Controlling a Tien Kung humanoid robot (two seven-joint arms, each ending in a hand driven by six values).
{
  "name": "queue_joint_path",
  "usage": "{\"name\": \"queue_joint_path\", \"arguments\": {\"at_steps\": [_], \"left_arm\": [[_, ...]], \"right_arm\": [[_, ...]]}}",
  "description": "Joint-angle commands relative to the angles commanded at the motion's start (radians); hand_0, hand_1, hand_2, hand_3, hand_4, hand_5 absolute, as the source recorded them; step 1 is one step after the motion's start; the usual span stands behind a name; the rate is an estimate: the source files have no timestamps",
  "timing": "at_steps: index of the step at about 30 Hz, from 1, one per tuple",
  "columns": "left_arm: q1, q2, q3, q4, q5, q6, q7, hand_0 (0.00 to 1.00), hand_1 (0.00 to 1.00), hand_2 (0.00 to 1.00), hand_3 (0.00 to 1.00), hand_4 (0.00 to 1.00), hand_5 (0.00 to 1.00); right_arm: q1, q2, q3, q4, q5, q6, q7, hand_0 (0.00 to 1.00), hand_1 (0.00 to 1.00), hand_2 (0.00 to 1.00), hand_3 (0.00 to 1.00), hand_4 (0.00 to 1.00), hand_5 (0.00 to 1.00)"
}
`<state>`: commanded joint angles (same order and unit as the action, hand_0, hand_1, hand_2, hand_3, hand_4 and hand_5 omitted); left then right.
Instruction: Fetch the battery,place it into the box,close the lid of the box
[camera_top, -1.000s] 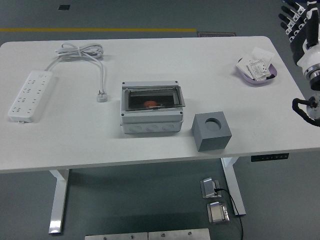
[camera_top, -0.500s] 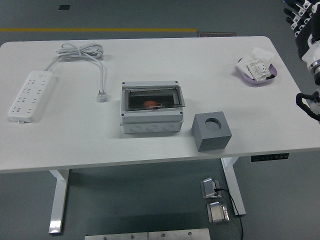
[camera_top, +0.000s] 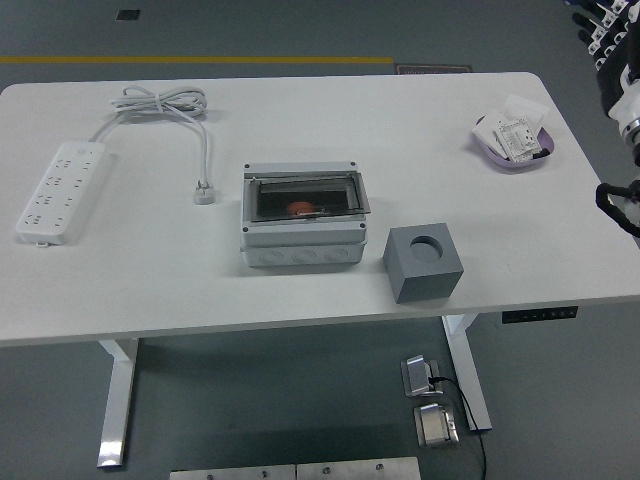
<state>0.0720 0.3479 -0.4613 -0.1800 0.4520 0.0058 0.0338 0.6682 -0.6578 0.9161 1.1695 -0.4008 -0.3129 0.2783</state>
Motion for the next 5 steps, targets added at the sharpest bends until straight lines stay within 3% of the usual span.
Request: {"name": "queue_joint_path", "arguments": {"at_steps": [5], "left_arm": [[-0.004,0.001,0.012,0.0,-0.011,-0.001,-0.002,0.669,0.711,0.666,0.638,0.711,0.28]], "right_arm": [[-0.011,0.005,0.027,0.014,-0.046,-0.029,-0.022,0.972,0.858,0.835,0.824,0.9,0.998]]}}
